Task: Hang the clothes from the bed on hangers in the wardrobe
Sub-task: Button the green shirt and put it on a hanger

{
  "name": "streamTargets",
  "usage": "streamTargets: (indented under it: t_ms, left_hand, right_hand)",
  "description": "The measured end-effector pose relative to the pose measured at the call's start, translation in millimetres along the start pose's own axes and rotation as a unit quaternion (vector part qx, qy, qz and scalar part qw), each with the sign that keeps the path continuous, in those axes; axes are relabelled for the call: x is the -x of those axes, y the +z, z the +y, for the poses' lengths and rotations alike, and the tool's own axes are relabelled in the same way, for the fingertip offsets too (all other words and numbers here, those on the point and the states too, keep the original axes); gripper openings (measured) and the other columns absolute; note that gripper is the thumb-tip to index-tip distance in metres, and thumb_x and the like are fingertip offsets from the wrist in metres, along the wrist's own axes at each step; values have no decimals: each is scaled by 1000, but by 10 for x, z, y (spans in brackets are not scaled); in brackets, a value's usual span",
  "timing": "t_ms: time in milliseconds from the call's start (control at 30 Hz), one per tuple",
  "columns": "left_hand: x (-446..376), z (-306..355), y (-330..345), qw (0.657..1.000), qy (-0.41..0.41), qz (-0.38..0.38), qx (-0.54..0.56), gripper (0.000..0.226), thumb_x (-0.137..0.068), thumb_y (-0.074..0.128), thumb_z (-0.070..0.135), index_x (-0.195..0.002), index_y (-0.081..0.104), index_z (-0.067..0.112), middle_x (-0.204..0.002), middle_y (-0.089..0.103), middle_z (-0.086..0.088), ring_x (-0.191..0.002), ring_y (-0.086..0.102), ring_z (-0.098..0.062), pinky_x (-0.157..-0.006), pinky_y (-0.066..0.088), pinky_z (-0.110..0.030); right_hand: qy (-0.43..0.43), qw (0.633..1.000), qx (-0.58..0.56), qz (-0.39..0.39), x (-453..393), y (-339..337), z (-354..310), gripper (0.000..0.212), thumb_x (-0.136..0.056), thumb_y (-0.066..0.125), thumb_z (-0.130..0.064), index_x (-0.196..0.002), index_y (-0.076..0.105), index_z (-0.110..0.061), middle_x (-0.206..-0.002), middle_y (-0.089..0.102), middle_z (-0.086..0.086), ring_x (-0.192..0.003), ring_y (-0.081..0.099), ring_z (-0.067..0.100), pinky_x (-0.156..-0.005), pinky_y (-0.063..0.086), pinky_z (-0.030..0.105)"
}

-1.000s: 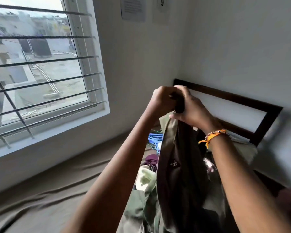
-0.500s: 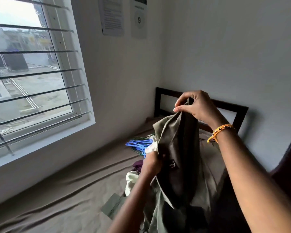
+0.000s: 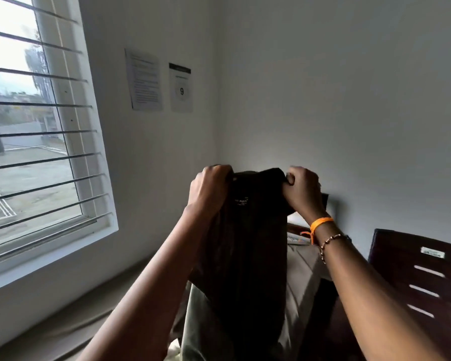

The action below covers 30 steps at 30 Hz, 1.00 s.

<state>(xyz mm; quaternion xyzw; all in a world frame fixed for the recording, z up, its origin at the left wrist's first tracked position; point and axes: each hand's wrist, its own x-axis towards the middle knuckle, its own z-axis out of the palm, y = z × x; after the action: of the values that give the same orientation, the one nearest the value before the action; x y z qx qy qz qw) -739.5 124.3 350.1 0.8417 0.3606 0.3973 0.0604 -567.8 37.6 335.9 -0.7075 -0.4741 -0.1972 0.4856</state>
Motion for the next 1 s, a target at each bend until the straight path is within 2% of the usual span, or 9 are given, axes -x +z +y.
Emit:
streamTargets:
  t_ms: [167,267,367,500,600,733,800,867,1000]
  left_hand:
    - [289,-186,-124,988,-154,16,-29,13,-83,56,19,-92,63,12,-101,63,-11,-94,60,-35,-70,41,-31]
    - [375,-147,-246,977,-211,-2,-13,11,-80,51,13,-83,60,8,-97,65,-19,-91,61,-39,-69,44,-33]
    - [230,-23,-477,932,-255,62,248,27,-67,45,13,-85,62,1,-97,66,-24,-87,65,-42,-71,57,-43]
    - [265,309,-578,793,-184,152,560,38,-80,34,-8,-108,50,14,-102,56,-8,-79,64,-18,-56,58,-35]
    - [353,360,-321,815,-266,61,511,18,-82,42,1,-93,54,5,-83,55,-11,-57,62,-15,-45,47,-21]
    - [359,142,-324,834,-305,167,428,24,-74,46,7,-98,51,5,-93,62,-13,-89,61,-34,-68,51,-34]
    - [427,105,-318,808,-327,133,472,31,-70,48,2,-99,53,-6,-113,59,-28,-83,65,-36,-54,53,-31]
    - [549,72,-229,789,-325,84,515,30,-73,48,-7,-102,57,-11,-106,60,-30,-70,66,-29,-47,53,-27]
    - [843,94,-217,799,-299,64,518,17,-85,46,-8,-86,60,2,-85,59,-15,-76,62,-23,-54,59,-28]
  right_hand:
    - [-22,965,-90,244,-242,-730,-345,10,-79,41,4,-80,43,-6,-67,41,1,-63,39,25,-59,25,27]
    - [12,981,-67,182,-335,-935,-379,16,-83,38,-3,-95,48,-4,-80,55,10,-71,58,37,-65,47,42]
    - [83,993,-50,68,-378,-1133,-304,24,-83,40,-6,-95,61,-7,-100,65,16,-92,62,38,-82,53,43]
    - [-23,955,-177,235,-34,-1080,-472,30,-80,42,2,-97,65,-6,-92,66,-1,-87,58,6,-76,43,12]
    - [-16,979,-160,125,107,-816,-505,32,-80,42,7,-95,67,-6,-96,70,6,-93,62,18,-72,37,11]
    - [9,941,-219,256,219,-803,-436,32,-75,37,7,-90,64,-3,-85,64,-1,-81,58,13,-72,39,13]
    - [39,966,-189,169,315,-685,-360,32,-77,38,7,-92,64,-4,-90,67,3,-87,60,17,-76,41,17]
    - [94,979,-167,73,392,-504,-248,31,-77,41,5,-88,67,-9,-91,69,3,-91,63,23,-83,48,26]
    - [130,964,-217,81,610,-330,-155,27,-74,44,-6,-81,67,-15,-74,65,-9,-75,67,17,-77,55,45]
